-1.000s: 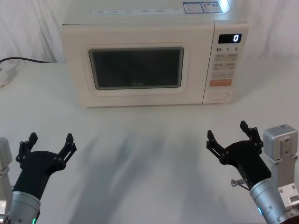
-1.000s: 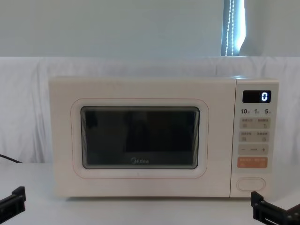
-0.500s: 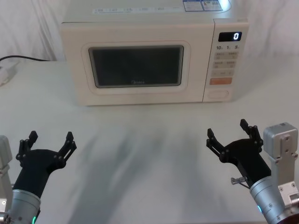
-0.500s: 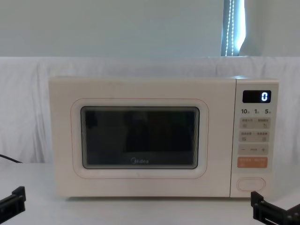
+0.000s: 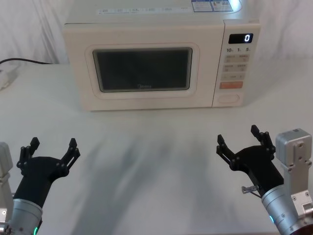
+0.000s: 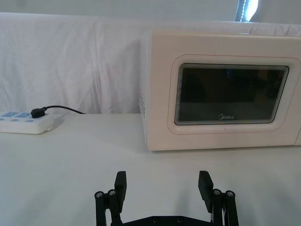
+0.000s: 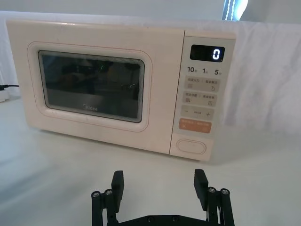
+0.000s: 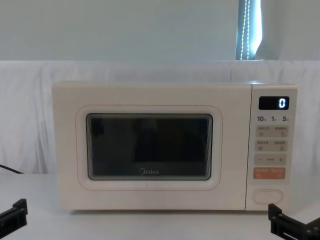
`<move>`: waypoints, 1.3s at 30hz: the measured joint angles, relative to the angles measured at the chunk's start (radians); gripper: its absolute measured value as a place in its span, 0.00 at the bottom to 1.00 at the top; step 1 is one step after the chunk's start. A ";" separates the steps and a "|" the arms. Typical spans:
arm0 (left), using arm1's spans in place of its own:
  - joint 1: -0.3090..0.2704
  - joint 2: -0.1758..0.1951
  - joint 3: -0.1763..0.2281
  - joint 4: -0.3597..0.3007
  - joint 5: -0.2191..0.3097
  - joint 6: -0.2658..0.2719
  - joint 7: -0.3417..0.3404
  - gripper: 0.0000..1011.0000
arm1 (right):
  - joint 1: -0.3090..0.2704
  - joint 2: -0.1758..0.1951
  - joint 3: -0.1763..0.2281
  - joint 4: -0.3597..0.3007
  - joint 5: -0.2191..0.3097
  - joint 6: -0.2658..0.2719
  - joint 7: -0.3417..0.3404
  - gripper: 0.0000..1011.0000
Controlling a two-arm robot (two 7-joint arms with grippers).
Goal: Press the button to open the microwave door with one hand; close the microwave door with the other hand.
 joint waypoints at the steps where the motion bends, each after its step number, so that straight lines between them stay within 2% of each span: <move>1: 0.000 0.000 0.000 0.000 0.000 0.000 0.000 0.99 | 0.000 0.000 0.000 0.000 0.000 0.000 0.000 0.97; 8: 0.000 0.000 0.000 0.000 0.000 0.000 0.000 0.99 | 0.000 0.000 0.000 0.000 0.000 0.000 0.000 0.81; 12: 0.000 0.000 0.000 0.000 0.000 0.000 0.000 0.99 | 0.000 0.000 0.000 0.000 0.000 0.000 0.000 0.66; 13: 0.000 0.000 0.000 0.000 0.000 0.000 0.000 0.99 | 0.000 0.000 0.000 0.000 0.000 0.000 0.000 0.66; 17: 0.000 0.000 0.000 0.000 0.000 0.000 0.000 0.99 | 0.000 0.000 0.000 0.000 0.000 0.000 0.000 0.52; 19: 0.000 0.000 0.000 0.000 0.000 0.000 0.000 0.99 | 0.000 0.000 0.000 0.000 0.000 0.000 0.000 0.49; 22: 0.000 0.000 0.000 0.000 0.000 0.000 0.000 0.99 | 0.000 0.000 0.000 0.000 0.000 0.000 0.000 0.35; 26: 0.000 0.000 0.000 0.000 0.000 0.000 0.000 0.99 | 0.000 0.000 0.000 0.000 0.000 0.000 0.000 0.23; 30: 0.000 0.000 0.000 0.000 0.000 0.000 0.000 0.99 | 0.000 0.000 0.000 0.000 0.000 0.000 0.000 0.16; 31: 0.000 0.000 0.000 0.000 0.000 0.000 0.000 0.99 | 0.000 0.000 0.000 0.000 0.000 0.000 0.000 0.09; 35: 0.000 0.000 0.000 0.000 0.000 0.000 0.000 0.99 | 0.000 0.000 0.000 0.000 0.000 0.000 0.000 0.00; 39: 0.000 0.000 0.000 0.000 0.000 0.000 0.000 0.99 | 0.000 0.000 0.000 0.000 0.000 0.000 0.000 0.00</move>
